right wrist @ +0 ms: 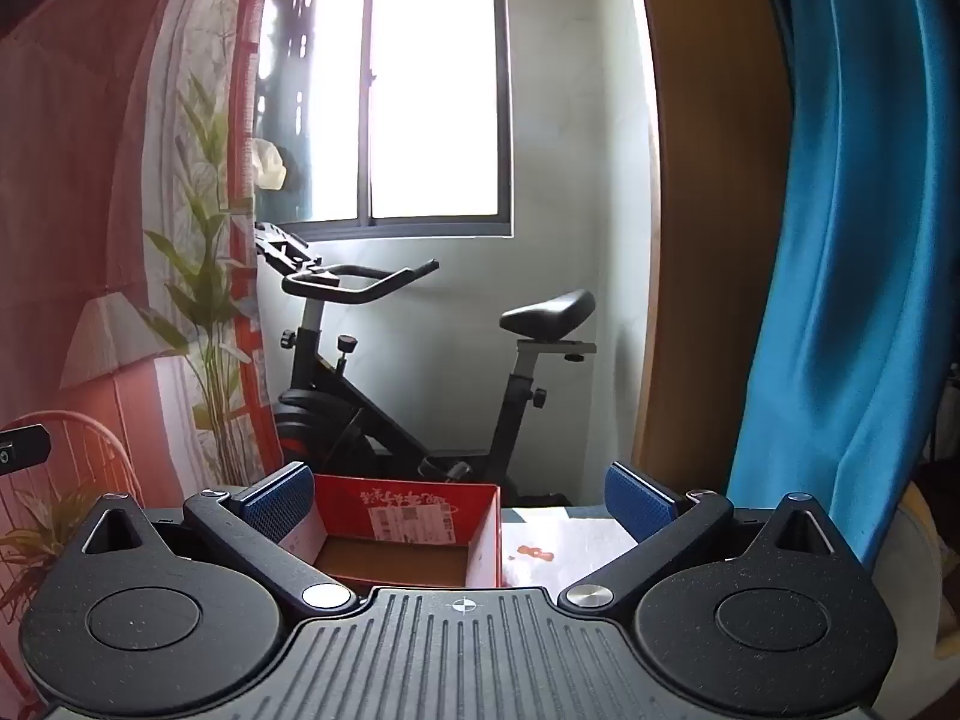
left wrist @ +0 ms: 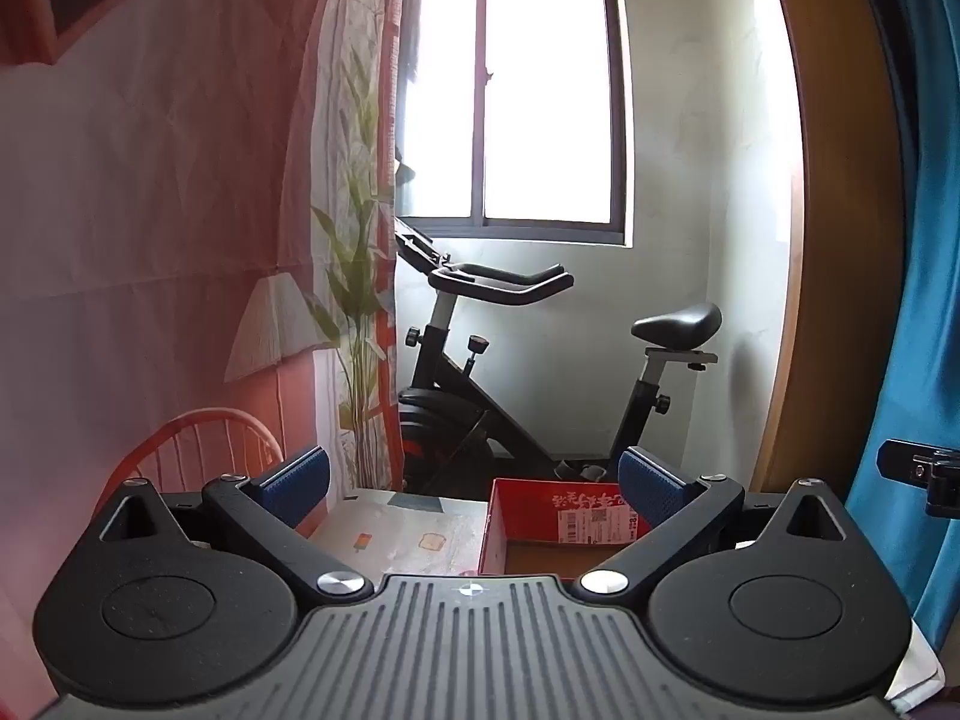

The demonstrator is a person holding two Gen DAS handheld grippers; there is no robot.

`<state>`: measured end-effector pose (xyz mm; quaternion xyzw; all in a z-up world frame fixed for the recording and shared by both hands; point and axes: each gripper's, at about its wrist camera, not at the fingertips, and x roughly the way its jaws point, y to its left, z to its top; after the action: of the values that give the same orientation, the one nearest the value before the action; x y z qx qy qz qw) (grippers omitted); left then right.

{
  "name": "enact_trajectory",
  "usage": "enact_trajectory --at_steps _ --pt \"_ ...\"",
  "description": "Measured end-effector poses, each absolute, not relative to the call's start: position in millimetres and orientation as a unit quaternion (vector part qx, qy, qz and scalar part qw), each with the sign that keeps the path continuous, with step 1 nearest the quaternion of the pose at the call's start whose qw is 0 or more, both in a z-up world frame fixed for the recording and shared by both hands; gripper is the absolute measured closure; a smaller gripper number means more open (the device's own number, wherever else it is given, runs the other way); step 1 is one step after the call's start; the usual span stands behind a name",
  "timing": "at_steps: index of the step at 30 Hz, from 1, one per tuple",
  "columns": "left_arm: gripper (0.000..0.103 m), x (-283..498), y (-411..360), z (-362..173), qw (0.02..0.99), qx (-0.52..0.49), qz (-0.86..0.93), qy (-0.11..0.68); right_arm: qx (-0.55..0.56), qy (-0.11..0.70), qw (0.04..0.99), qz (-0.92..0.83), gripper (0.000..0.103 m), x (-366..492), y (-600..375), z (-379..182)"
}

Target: Organize soft objects

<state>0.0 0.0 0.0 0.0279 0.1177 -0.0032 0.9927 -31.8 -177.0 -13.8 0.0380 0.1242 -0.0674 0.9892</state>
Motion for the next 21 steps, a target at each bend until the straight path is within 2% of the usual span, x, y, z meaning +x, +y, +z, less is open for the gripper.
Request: enact_trajectory --at_steps 21 --pt "0.000 0.9 0.2 1.4 0.993 0.012 0.003 0.120 0.036 0.119 0.990 -0.069 0.000 -33.9 -178.2 -13.0"
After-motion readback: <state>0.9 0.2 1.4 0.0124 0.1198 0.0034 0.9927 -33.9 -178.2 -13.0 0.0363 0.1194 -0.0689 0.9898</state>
